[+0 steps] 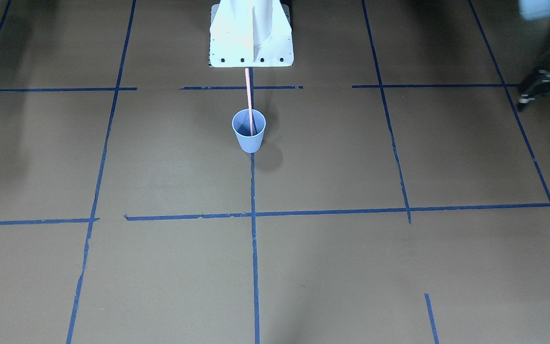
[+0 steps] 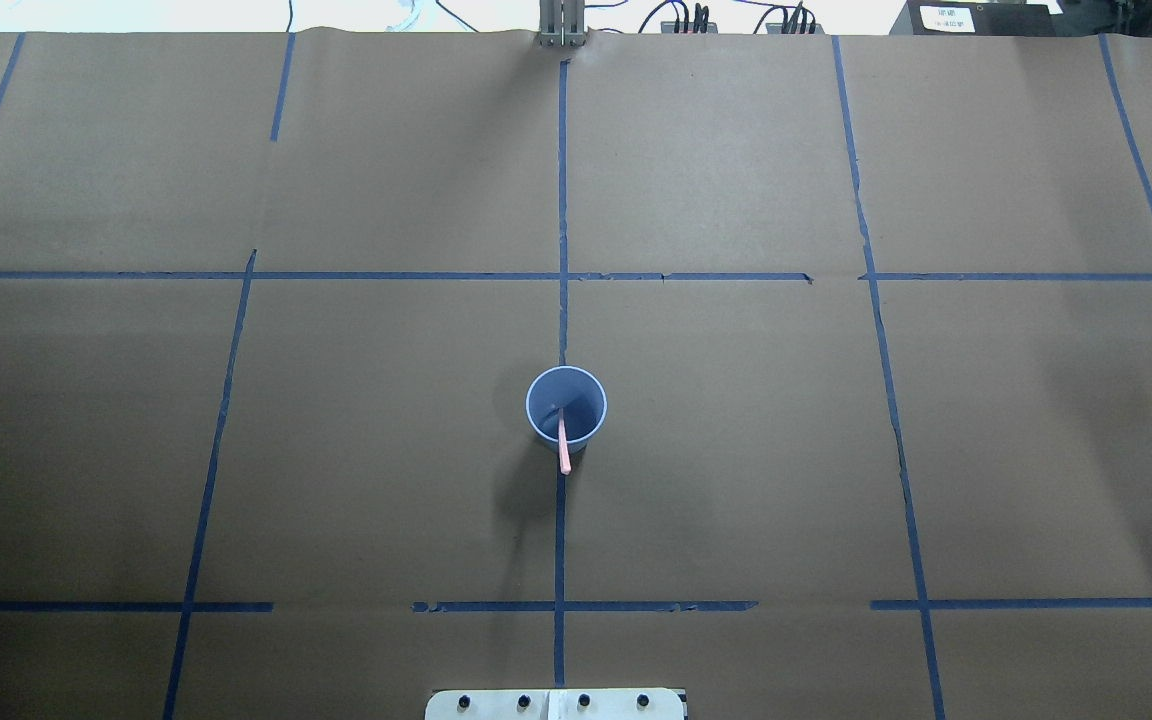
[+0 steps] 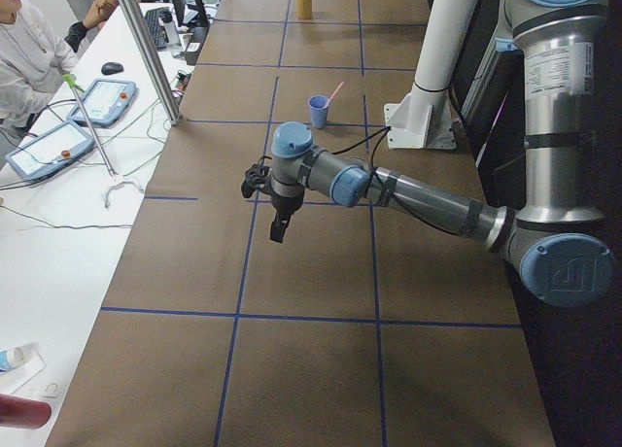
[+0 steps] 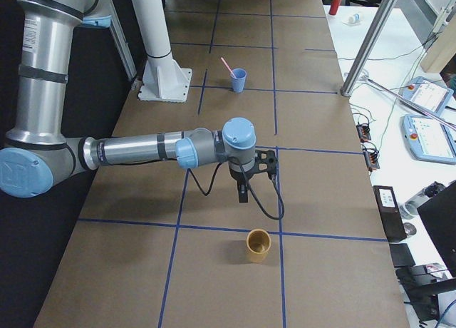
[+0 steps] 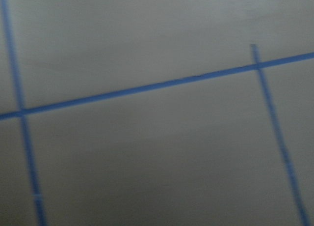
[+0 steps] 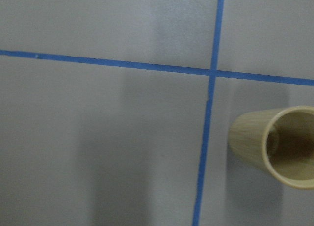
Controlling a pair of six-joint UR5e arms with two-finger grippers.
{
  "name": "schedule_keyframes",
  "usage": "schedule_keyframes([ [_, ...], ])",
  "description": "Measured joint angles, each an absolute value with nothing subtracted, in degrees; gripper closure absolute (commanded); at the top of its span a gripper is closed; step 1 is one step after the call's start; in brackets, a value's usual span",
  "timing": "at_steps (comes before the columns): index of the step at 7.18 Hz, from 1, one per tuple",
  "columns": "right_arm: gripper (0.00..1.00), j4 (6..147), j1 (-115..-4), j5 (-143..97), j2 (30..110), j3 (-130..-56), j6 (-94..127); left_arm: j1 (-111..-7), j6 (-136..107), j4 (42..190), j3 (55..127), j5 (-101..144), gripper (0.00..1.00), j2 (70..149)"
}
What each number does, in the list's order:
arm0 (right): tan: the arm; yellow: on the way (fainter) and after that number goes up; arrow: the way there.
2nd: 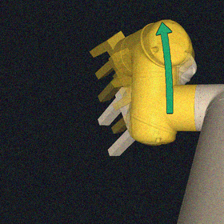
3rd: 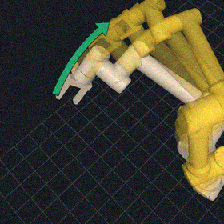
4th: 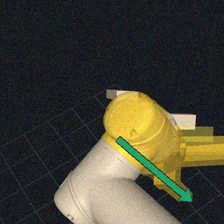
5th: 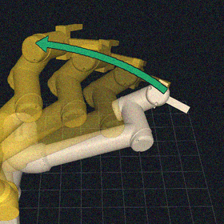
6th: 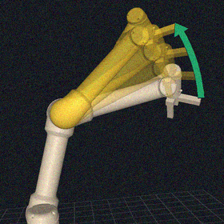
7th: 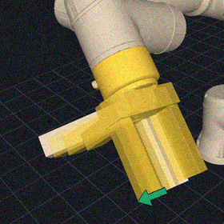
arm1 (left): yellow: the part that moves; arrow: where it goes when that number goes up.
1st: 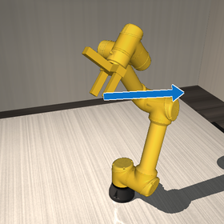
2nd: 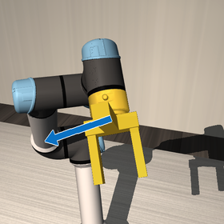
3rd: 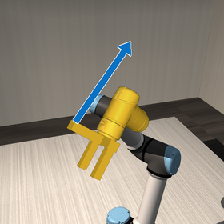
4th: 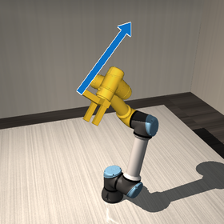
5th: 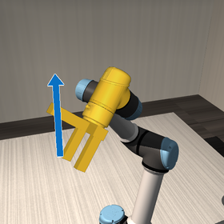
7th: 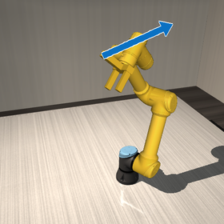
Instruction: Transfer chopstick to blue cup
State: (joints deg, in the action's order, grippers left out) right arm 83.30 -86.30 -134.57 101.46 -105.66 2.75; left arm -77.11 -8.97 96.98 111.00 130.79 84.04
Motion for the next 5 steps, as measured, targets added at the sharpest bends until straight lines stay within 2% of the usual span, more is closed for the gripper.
schedule_keyframes([
  [2, 0.00, 83.43, -88.37, -132.49, 101.52, -102.56, -6.42, -84.21, 5.41, 94.13, 101.59, 133.92, 0.00, 85.68],
  [5, 0.00, 83.43, -88.58, -132.78, 101.77, -101.64, -6.95, -86.79, 9.83, 90.48, 97.92, 135.09, 0.00, 87.03],
])
